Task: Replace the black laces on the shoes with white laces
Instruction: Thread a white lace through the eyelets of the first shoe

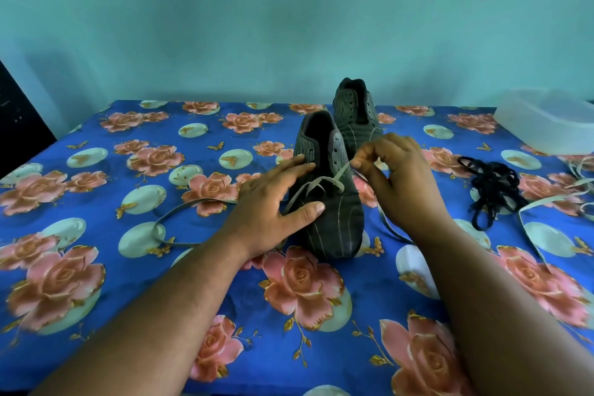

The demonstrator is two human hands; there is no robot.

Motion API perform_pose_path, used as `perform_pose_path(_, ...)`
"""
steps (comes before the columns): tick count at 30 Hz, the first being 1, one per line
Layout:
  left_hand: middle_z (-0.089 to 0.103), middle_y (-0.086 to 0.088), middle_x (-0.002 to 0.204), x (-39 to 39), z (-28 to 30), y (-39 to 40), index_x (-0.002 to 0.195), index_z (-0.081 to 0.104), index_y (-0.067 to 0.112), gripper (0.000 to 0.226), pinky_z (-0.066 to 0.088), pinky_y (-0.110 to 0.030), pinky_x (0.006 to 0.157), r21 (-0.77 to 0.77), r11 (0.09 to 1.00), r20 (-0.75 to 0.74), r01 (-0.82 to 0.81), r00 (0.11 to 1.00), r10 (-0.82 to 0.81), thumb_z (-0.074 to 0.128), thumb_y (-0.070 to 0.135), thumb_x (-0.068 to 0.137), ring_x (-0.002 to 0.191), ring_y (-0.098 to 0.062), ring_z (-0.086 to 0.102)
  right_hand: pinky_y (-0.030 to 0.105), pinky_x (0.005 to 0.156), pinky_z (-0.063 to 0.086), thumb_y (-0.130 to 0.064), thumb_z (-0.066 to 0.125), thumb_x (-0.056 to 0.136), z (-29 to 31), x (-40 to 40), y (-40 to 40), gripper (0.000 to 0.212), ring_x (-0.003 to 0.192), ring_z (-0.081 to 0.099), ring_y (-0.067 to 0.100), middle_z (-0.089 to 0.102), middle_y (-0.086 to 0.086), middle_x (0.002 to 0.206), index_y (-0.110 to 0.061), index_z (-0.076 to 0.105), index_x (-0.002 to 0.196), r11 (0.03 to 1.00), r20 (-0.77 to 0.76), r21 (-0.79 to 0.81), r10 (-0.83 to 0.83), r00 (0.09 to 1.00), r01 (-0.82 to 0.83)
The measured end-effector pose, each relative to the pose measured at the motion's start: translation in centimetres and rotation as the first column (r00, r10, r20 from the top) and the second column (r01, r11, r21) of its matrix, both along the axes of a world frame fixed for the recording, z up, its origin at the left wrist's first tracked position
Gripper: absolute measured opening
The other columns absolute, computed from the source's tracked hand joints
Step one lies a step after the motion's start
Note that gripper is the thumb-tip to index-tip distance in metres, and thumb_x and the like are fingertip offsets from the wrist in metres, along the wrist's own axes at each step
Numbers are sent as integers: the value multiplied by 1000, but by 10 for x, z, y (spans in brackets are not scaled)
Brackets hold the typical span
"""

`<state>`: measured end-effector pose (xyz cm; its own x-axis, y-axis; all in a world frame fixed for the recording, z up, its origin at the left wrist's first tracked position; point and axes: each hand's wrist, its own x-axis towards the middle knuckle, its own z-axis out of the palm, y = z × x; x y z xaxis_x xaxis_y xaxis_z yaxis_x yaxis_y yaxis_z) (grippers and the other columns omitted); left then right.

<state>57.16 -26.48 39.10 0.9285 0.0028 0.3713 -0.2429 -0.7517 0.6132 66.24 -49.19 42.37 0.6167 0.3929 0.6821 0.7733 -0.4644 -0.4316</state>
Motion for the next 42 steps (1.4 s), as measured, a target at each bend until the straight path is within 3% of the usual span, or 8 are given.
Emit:
perform_pose_path(6, 32, 23, 161, -2, 2, -3, 149, 43, 44, 78, 27, -59, 119, 1, 1000, -8, -19, 1000, 19, 55, 79, 81, 148, -2, 31, 44, 83, 41, -32, 57, 102, 8, -5, 0, 24, 92, 52, 32, 63, 7, 99, -11, 67, 96, 949, 192, 211, -276, 942, 235)
perform_pose_path(10, 31, 23, 161, -3, 4, -4, 150, 43, 44, 79, 25, -59, 120, 12, 999, -11, -29, 1000, 30, 55, 78, 80, 148, -2, 31, 45, 84, 38, -31, 63, 96, 3, -4, 10, 16, 96, 51, 34, 61, 6, 105, -16, 69, 99, 940, 101, 120, -332, 938, 320)
perform_pose_path(21, 32, 21, 161, -4, 4, -4, 150, 42, 44, 78, 31, -56, 118, -2, 1000, 4, -26, 1000, 26, 54, 79, 81, 148, -4, 31, 45, 84, 41, -60, 57, 91, -3, -21, 19, 32, 99, 47, 15, 53, -13, 98, -34, 75, 93, 965, 65, -252, 84, 994, -65)
perform_pose_path(25, 30, 22, 162, -3, 3, -3, 149, 40, 46, 77, 29, -56, 119, -11, 1000, -13, -21, 1000, 20, 53, 80, 81, 149, -4, 30, 46, 83, 46, -49, 61, 94, -2, -16, 17, 19, 93, 55, 18, 57, -15, 91, -32, 70, 90, 968, -47, -143, 203, 978, -208)
perform_pose_path(32, 28, 20, 163, -4, 6, -4, 150, 42, 44, 77, 22, -59, 121, -2, 1000, -27, -19, 999, 19, 52, 78, 81, 151, -2, 25, 11, 67, 39, -24, 74, 92, 3, -12, 3, 15, 74, 56, 3, 63, -17, 75, -20, 70, 79, 969, -365, -18, 222, 904, -246)
perform_pose_path(37, 27, 21, 163, -6, 7, -5, 150, 42, 43, 79, 20, -55, 122, 2, 1000, -30, -24, 999, 24, 51, 78, 80, 151, -1, 24, 20, 65, 45, -14, 75, 90, 3, -14, 9, 25, 66, 51, 8, 57, -8, 71, -22, 62, 110, 967, -559, 128, 253, 790, -219)
perform_pose_path(39, 28, 20, 163, -6, 8, -6, 150, 41, 43, 79, 18, -52, 122, 8, 1000, -34, -25, 999, 25, 50, 78, 80, 150, 0, 23, 22, 67, 45, -15, 75, 91, 3, -14, 10, 44, 66, 51, 9, 58, -8, 72, -31, 59, 128, 969, -528, 104, 246, 813, -226)
perform_pose_path(42, 27, 21, 163, -6, 8, -6, 150, 41, 44, 79, 17, -49, 122, 3, 1000, -38, -23, 999, 23, 50, 78, 79, 150, 1, 23, 20, 69, 46, -22, 76, 91, 2, -14, 10, 21, 75, 58, 4, 67, -10, 82, -30, 75, 110, 977, -360, 13, 203, 910, -213)
